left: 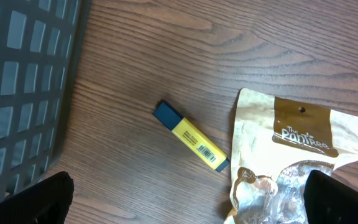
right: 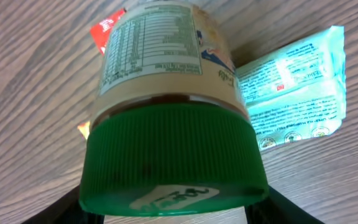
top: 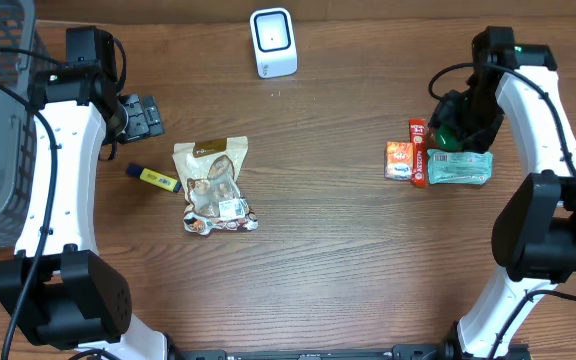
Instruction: Scan the item barcode
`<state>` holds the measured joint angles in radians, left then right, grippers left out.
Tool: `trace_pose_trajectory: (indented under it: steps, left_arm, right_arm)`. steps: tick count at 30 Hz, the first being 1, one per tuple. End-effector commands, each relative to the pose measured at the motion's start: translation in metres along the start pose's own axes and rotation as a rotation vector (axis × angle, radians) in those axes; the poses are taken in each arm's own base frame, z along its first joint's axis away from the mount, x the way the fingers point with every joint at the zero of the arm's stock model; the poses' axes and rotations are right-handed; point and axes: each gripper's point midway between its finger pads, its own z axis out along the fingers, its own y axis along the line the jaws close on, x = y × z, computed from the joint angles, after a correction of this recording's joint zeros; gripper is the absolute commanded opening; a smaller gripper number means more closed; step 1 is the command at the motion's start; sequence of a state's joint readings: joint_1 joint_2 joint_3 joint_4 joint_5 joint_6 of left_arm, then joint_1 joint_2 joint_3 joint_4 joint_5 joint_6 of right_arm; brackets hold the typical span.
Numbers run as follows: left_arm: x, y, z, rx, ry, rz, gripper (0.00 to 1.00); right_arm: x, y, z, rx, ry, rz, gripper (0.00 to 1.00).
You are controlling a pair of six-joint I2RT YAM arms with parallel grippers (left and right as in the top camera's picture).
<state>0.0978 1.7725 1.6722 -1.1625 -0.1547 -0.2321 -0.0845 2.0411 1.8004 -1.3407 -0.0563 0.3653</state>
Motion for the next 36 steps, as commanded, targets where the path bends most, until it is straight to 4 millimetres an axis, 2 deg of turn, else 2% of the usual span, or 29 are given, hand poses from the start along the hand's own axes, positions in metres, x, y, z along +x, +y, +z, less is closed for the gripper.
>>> trace_pose_trajectory:
  steps: [1,7,15,18,33,36]
  left_arm:
    - [-0.001,0.000,-0.006,-0.004,-0.016,0.012,1.00]
    - [-0.001,0.000,-0.006,-0.004,-0.016,0.012,1.00]
    - [-0.001,0.000,-0.005,-0.004,-0.016,0.012,1.00]
    - [-0.001,0.000,-0.005,-0.004,-0.016,0.012,1.00]
    - [-0.001,0.000,-0.006,-0.004,-0.016,0.012,1.00]
    - [-0.001,0.000,-0.006,-0.004,-0.016,0.012,1.00]
  right_arm:
    - [-0.012,0.004,-0.021,-0.021,-0.078,-0.010,0.65]
    - [-0.020,-0.003,-0.014,0.018,-0.118,-0.009,0.65]
    - [-0.013,-0.009,0.011,0.031,-0.088,-0.007,0.66]
    - [-0.014,-0.006,0.011,0.017,-0.092,-0.008,0.69]
    - [-0.020,-0.006,0.011,0.021,-0.118,-0.026,0.73]
    - [-0.022,-0.009,0.010,0.040,-0.129,-0.025,0.81]
